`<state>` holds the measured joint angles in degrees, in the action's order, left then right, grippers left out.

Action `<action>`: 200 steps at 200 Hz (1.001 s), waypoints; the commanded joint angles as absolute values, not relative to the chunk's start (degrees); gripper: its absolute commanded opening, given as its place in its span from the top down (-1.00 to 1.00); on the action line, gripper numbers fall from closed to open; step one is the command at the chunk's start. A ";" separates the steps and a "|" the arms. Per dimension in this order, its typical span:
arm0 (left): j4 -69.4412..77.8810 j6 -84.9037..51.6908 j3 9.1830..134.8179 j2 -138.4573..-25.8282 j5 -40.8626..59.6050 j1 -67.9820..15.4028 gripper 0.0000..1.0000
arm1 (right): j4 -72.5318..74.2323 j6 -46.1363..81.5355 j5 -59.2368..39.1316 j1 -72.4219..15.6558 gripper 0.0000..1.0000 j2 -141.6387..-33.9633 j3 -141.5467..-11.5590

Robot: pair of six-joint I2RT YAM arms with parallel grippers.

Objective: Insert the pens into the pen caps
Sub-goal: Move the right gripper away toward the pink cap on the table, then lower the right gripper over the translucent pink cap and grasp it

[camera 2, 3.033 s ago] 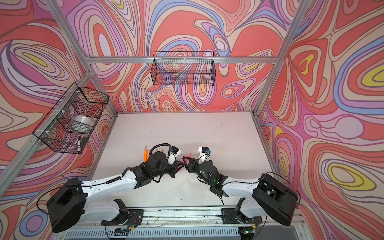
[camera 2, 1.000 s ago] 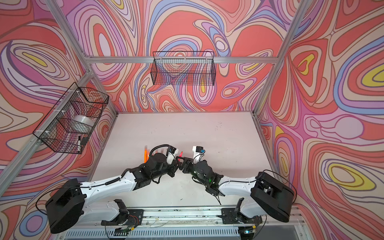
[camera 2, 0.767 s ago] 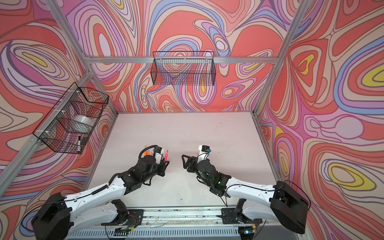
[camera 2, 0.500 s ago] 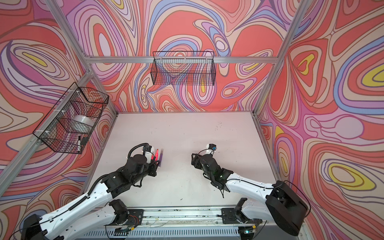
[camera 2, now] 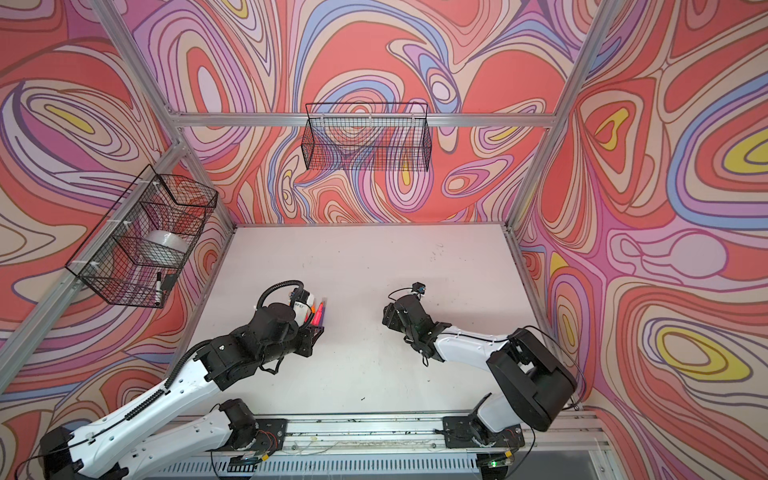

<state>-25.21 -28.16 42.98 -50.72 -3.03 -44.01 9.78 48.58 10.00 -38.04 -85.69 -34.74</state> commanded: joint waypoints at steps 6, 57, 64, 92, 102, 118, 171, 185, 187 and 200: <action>-2.42 -30.42 34.22 -51.75 -3.05 -44.69 1.00 | 11.51 48.54 9.88 -37.28 -0.58 -87.19 -35.32; 3.95 -22.51 31.03 -59.69 -6.68 -47.45 1.00 | 14.14 47.75 6.79 -35.31 -0.58 -92.95 -37.33; 4.57 -22.32 31.07 -59.92 -6.35 -47.38 1.00 | 14.83 47.81 5.89 -34.85 -0.57 -93.98 -37.76; 5.25 -22.28 31.47 -59.78 -4.98 -47.45 1.00 | 15.38 47.75 5.19 -34.22 -0.55 -97.34 -40.20; 4.76 -22.16 31.71 -59.61 -5.11 -47.46 1.00 | 14.93 47.55 5.25 -34.21 -0.53 -98.64 -41.37; 4.34 -22.41 31.51 -59.41 -6.21 -47.42 1.00 | 14.37 47.29 5.40 -34.02 -0.52 -100.37 -42.99; 3.93 -22.76 31.82 -59.67 -5.81 -47.46 1.00 | 12.43 45.94 6.57 -34.05 -0.48 -104.51 -47.29; 3.88 -22.85 31.82 -59.67 -5.81 -47.44 1.00 | 10.86 45.03 7.09 -34.02 -0.44 -105.40 -48.73; 3.87 -22.89 31.86 -59.68 -5.80 -47.43 1.00 | 10.47 44.88 7.22 -34.06 -0.43 -105.52 -48.99; 3.69 -22.96 32.06 -59.79 -5.79 -47.40 1.00 | 7.63 43.95 7.73 -34.02 -0.32 -106.46 -50.82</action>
